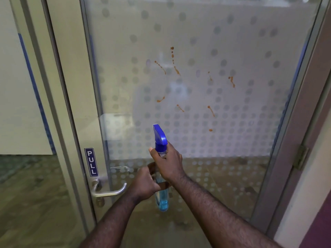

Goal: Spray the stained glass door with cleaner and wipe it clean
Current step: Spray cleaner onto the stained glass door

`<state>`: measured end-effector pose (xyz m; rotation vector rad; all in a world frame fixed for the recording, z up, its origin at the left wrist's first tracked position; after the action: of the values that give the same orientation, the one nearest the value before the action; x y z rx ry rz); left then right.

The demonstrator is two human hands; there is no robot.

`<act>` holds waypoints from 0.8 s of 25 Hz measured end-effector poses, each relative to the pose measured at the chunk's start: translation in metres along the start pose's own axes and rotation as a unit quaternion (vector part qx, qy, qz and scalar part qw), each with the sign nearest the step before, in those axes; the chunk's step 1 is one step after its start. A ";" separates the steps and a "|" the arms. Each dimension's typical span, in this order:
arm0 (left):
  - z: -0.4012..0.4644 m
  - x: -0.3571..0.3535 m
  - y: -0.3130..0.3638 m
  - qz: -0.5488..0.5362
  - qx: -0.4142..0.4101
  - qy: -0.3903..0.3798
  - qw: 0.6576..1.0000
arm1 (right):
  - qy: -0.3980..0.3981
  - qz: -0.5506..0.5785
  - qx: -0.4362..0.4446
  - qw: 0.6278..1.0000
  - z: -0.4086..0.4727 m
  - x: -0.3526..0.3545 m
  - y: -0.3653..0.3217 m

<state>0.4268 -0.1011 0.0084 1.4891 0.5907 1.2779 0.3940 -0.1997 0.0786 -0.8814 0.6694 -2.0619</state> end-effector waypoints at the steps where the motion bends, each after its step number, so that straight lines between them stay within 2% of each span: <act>1: -0.003 0.003 -0.002 0.005 0.000 0.003 1.000 | 0.002 0.003 0.005 1.000 -0.002 -0.003 -0.001; 5: -0.020 0.019 -0.014 -0.005 0.003 0.020 1.000 | -0.003 0.029 0.027 0.999 -0.015 -0.021 -0.009; 8: -0.043 0.035 -0.032 -0.006 0.019 0.048 0.999 | -0.041 0.054 0.062 0.996 -0.030 -0.043 -0.016; 12: -0.082 0.063 -0.067 -0.035 0.072 0.131 0.988 | -0.112 0.077 0.119 0.984 -0.059 -0.075 -0.026; 15: -0.125 0.078 -0.087 -0.014 0.110 0.191 0.975 | -0.167 0.122 0.143 0.968 -0.087 -0.105 -0.033; 20: -0.215 0.082 -0.113 0.004 0.195 0.283 0.939 | -0.257 0.198 0.159 0.932 -0.144 -0.146 -0.044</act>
<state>0.2833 0.0898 -0.0836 1.4227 1.2764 1.6783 0.3301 -0.0337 -0.0319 -0.9504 0.1939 -1.4367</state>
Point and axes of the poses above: each hand's wrist, its own z-axis towards the middle knuckle, its own x-axis out of the back of the hand, y = z × x, the point moved 5 cm from there along z, towards the middle knuckle, and after that the axes turned 11 degrees about x, right-handed, at the moved point
